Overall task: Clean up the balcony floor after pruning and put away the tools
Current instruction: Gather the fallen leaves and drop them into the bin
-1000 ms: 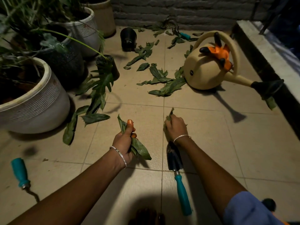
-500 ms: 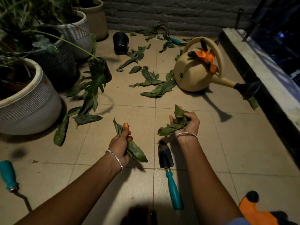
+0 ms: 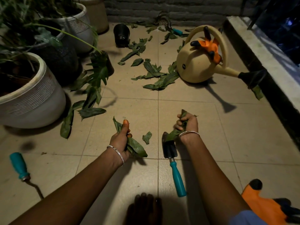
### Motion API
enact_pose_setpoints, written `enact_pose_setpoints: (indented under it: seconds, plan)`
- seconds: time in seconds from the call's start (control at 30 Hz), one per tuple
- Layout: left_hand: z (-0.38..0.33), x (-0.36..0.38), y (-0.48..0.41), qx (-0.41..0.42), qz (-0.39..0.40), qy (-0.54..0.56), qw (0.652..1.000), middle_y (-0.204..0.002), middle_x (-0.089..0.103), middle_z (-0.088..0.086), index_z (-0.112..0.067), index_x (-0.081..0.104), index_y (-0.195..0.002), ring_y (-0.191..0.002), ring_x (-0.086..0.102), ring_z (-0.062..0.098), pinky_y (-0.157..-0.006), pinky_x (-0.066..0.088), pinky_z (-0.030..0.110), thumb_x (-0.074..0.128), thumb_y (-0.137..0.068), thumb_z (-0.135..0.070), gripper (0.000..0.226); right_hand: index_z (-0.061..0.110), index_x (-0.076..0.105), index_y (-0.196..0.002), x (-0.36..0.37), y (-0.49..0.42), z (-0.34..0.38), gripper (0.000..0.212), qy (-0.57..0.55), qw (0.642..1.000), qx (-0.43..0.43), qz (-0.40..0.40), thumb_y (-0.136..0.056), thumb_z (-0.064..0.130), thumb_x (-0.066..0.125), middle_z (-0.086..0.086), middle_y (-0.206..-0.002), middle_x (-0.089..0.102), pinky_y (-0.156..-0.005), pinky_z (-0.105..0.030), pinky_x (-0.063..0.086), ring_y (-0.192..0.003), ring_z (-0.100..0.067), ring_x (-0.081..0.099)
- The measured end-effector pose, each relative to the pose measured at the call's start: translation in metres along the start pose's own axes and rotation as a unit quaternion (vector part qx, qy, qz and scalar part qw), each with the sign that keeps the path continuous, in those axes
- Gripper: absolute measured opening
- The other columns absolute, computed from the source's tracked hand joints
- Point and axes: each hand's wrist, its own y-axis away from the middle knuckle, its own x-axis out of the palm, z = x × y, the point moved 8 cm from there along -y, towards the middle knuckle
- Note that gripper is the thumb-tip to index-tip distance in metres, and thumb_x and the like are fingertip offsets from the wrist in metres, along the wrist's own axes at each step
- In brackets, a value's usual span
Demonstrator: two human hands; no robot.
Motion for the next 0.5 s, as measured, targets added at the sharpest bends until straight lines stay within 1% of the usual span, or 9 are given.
enact_pose_setpoints:
  seconds: [0.1,0.17,0.2,0.23,0.3,0.33,0.37,0.43,0.5]
  plan:
    - [0.006,-0.012,-0.002,-0.018,-0.004,0.011,1.0,-0.067,0.041,-0.003,-0.016,0.057,-0.087,-0.057,0.041,0.012,-0.058,0.043,0.029,0.068,-0.082,-0.053,0.039,0.011,0.053,-0.09,0.019,0.02,-0.021,0.016,0.124,0.992,0.007,0.03,-0.075,0.007,0.055,-0.002,-0.062,0.053,-0.032,-0.017,0.025,-0.037,-0.012,0.036]
    - [0.007,-0.018,-0.003,-0.02,-0.007,0.017,1.0,-0.065,0.04,-0.003,-0.017,0.056,-0.083,-0.056,0.04,0.011,-0.059,0.043,0.029,0.07,-0.08,-0.053,0.039,0.006,0.06,-0.102,0.03,0.028,-0.039,0.023,0.257,0.966,-0.008,0.04,-0.082,0.015,0.068,-0.011,-0.076,0.066,-0.041,-0.025,0.048,-0.046,-0.018,0.057]
    - [0.007,-0.021,-0.004,-0.02,-0.009,0.017,1.0,-0.065,0.04,-0.003,-0.017,0.055,-0.082,-0.057,0.04,0.011,-0.06,0.044,0.029,0.07,-0.08,-0.053,0.039,0.008,0.063,-0.102,0.034,0.031,-0.05,0.035,0.33,0.943,-0.013,0.048,-0.075,0.026,0.078,-0.013,-0.086,0.07,-0.056,-0.034,0.059,-0.061,-0.023,0.067]
    - [0.007,-0.023,-0.003,-0.019,-0.009,0.019,1.0,-0.065,0.039,-0.003,-0.017,0.055,-0.081,-0.057,0.039,0.011,-0.062,0.044,0.03,0.07,-0.08,-0.052,0.039,0.014,0.064,-0.099,0.038,0.035,-0.06,0.048,0.427,0.902,-0.021,0.054,-0.064,0.04,0.084,-0.011,-0.091,0.071,-0.069,-0.041,0.061,-0.074,-0.026,0.07]
    - [0.006,-0.027,-0.004,-0.019,-0.007,0.022,1.0,-0.065,0.039,-0.003,-0.017,0.055,-0.081,-0.059,0.039,0.012,-0.066,0.044,0.031,0.072,-0.078,-0.053,0.04,0.021,0.059,-0.098,0.048,0.043,-0.073,0.062,0.634,0.769,-0.061,0.054,-0.056,0.06,0.081,-0.003,-0.093,0.068,-0.077,-0.042,0.057,-0.084,-0.025,0.066]
    - [0.005,-0.029,-0.004,-0.019,-0.005,0.022,1.0,-0.066,0.039,-0.003,-0.017,0.054,-0.082,-0.059,0.039,0.012,-0.066,0.044,0.032,0.072,-0.077,-0.054,0.041,0.021,0.056,-0.102,0.053,0.045,-0.077,0.063,0.698,0.709,-0.089,0.043,-0.06,0.061,0.079,-0.003,-0.097,0.066,-0.078,-0.04,0.055,-0.088,-0.026,0.063]
    - [0.004,-0.03,-0.005,-0.019,-0.003,0.02,1.0,-0.066,0.039,-0.003,-0.017,0.054,-0.084,-0.059,0.039,0.012,-0.065,0.044,0.032,0.072,-0.076,-0.054,0.042,0.019,0.053,-0.107,0.057,0.048,-0.081,0.063,0.728,0.676,-0.112,0.033,-0.065,0.057,0.079,-0.005,-0.102,0.065,-0.081,-0.038,0.053,-0.093,-0.029,0.061]
    - [0.002,-0.031,-0.005,-0.017,-0.003,0.014,1.0,-0.071,0.041,-0.001,-0.015,0.057,-0.094,-0.064,0.042,0.013,-0.067,0.045,0.033,0.072,-0.075,-0.057,0.049,0.015,0.049,-0.116,0.061,0.05,-0.087,0.061,0.748,0.649,-0.135,0.016,-0.074,0.048,0.078,-0.01,-0.112,0.061,-0.081,-0.034,0.046,-0.101,-0.033,0.06]
    - [0.001,-0.03,-0.006,-0.015,-0.001,0.005,1.0,-0.078,0.044,0.001,-0.012,0.058,-0.099,-0.07,0.044,0.015,-0.071,0.045,0.034,0.07,-0.075,-0.059,0.054,0.014,0.047,-0.122,0.062,0.05,-0.093,0.056,0.751,0.645,-0.142,0.006,-0.082,0.042,0.074,-0.013,-0.119,0.054,-0.078,-0.032,0.039,-0.105,-0.034,0.057]
